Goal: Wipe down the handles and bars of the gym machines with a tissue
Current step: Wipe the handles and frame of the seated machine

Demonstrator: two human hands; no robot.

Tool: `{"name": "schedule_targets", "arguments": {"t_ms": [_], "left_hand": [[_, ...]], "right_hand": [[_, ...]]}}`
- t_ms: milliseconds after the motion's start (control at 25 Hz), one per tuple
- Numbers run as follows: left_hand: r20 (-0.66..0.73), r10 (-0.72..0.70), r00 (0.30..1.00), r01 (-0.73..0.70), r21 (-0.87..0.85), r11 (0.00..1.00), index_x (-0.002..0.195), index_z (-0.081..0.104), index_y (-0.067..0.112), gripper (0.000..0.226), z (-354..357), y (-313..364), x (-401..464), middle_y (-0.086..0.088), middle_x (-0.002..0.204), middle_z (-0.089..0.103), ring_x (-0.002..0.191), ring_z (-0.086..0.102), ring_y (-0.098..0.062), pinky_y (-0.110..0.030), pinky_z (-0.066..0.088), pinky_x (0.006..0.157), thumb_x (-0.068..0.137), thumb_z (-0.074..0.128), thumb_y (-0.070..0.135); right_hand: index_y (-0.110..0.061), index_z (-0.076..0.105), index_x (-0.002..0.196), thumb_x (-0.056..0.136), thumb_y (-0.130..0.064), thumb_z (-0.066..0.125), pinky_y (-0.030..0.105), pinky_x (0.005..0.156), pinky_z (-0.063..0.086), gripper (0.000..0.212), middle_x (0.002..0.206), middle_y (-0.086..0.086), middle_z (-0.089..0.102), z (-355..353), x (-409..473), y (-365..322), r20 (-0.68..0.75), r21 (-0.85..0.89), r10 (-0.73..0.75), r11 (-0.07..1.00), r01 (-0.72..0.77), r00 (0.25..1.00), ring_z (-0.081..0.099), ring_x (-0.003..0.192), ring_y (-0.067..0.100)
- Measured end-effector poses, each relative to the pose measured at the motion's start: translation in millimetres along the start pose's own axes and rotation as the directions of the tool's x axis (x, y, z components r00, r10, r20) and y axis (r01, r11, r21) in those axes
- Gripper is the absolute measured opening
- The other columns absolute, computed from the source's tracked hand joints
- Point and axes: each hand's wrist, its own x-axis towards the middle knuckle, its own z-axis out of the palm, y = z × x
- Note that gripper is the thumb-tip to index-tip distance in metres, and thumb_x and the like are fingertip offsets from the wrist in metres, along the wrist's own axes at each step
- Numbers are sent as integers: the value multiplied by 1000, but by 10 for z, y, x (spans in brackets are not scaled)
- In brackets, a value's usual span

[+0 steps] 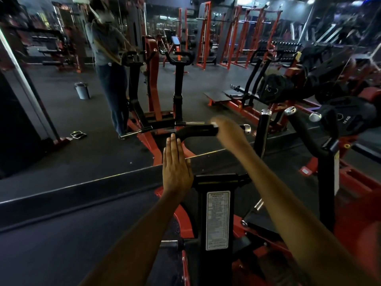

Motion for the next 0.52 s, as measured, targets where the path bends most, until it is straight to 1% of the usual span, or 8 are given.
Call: {"name": "schedule_targets", "arguments": {"t_ms": [120, 200, 280, 320, 360, 400, 440, 520], "left_hand": [[-9, 9, 1000, -9, -10, 1000, 150, 12, -2, 58, 12, -8, -1, -18, 160, 7, 149, 2, -29, -39, 5, 122, 101, 26, 25], [-9, 10, 1000, -10, -9, 1000, 150, 13, -3, 58, 8, -3, -1, -20, 159, 9, 149, 3, -30, -41, 7, 122, 100, 26, 24], [-11, 14, 1000, -14, -17, 1000, 150, 10, -2, 58, -4, 0, -1, -19, 159, 8, 149, 2, -30, -42, 8, 121, 100, 26, 24], [-9, 18, 1000, -19, -26, 999, 150, 9, -1, 58, -9, -2, 0, -19, 160, 7, 149, 1, -29, -41, 7, 121, 100, 26, 24], [-9, 27, 1000, -28, -33, 999, 150, 10, -1, 58, -12, -6, -2, -19, 160, 7, 149, 1, -29, -40, 6, 121, 100, 27, 24], [-17, 38, 999, -39, -32, 999, 150, 11, -2, 58, -12, -8, -4, -19, 159, 8, 149, 2, -29, -40, 6, 121, 100, 28, 24], [-22, 44, 999, -44, -25, 999, 150, 12, -2, 59, -12, -6, -5, -19, 159, 8, 149, 2, -30, -41, 7, 121, 100, 30, 23], [-16, 36, 999, -36, -13, 999, 150, 13, -3, 61, -10, -8, 8, -20, 159, 8, 148, 3, -31, -42, 10, 121, 99, 35, 21]], "right_hand": [[-13, 58, 114, 90, 5, 44, 20, 84, 45, 33, 114, 9, 61, -59, -174, 274, -157, 30, 282, 959, -281, 946, 59, 106, 21], [-5, 53, 126, 91, 8, 39, 26, 102, 40, 40, 134, 15, 51, 84, -310, -224, -215, 161, 238, 965, -206, 947, 48, 126, 25], [2, 51, 128, 89, 9, 42, 37, 109, 36, 41, 138, 19, 47, 276, -580, -583, -231, 259, 56, 966, 5, 971, 41, 131, 28], [3, 53, 126, 87, 8, 45, 33, 108, 37, 40, 134, 17, 50, 339, -705, -591, -282, 288, 23, 956, 61, 959, 45, 129, 25], [2, 57, 122, 87, 7, 48, 26, 103, 42, 36, 128, 15, 56, 379, -806, -508, -345, 340, 94, 940, 32, 934, 52, 122, 20], [0, 60, 117, 88, 6, 50, 19, 94, 47, 32, 119, 12, 61, 345, -844, -365, -373, 467, 333, 874, -135, 866, 59, 111, 15], [-1, 61, 115, 90, 4, 51, 16, 83, 50, 27, 114, 13, 64, 228, -843, -273, -306, 634, 602, 707, -314, 738, 63, 102, 14], [7, 51, 124, 95, 0, 41, 17, 73, 49, 31, 124, 18, 57, -37, -767, -272, 28, 823, 838, 290, -489, 545, 59, 105, 25]]}}
